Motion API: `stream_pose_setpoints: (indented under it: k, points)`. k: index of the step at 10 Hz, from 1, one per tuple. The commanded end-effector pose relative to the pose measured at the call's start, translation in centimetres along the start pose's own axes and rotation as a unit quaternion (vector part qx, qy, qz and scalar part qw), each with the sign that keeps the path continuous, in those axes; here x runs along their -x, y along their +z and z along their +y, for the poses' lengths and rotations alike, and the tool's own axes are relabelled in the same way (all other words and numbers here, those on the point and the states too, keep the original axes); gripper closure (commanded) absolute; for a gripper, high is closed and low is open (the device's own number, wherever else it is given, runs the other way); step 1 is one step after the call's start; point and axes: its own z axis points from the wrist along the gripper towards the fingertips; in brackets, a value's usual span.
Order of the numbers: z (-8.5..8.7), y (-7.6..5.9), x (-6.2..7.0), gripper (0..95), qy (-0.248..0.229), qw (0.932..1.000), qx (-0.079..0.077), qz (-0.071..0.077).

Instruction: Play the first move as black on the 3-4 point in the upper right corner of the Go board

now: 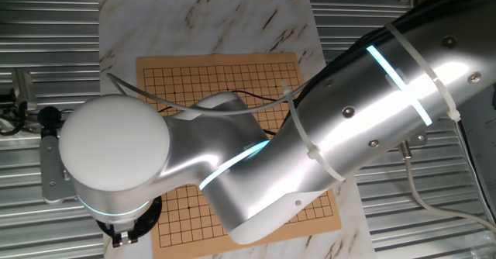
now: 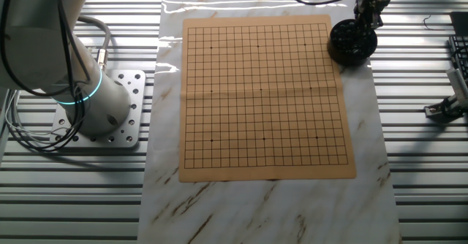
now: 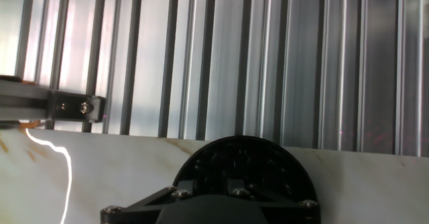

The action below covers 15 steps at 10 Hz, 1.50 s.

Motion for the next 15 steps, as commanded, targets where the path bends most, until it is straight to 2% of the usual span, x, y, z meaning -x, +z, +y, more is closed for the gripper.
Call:
stream_pose_setpoints:
  k: [1, 5, 8, 10, 15]
  points:
    - [0.06, 0.08, 0.13, 76.0, -0.002, 1.0000, -0.006, 0.003]
    - [0.06, 0.08, 0.13, 76.0, -0.010, 0.9998, -0.014, 0.005]
    - [0.06, 0.08, 0.13, 76.0, -0.020, 0.9996, -0.014, 0.018]
    - [0.06, 0.08, 0.13, 76.0, -0.022, 0.9994, -0.018, 0.020]
    - [0.06, 0.08, 0.13, 76.0, -0.020, 0.9995, -0.016, 0.017]
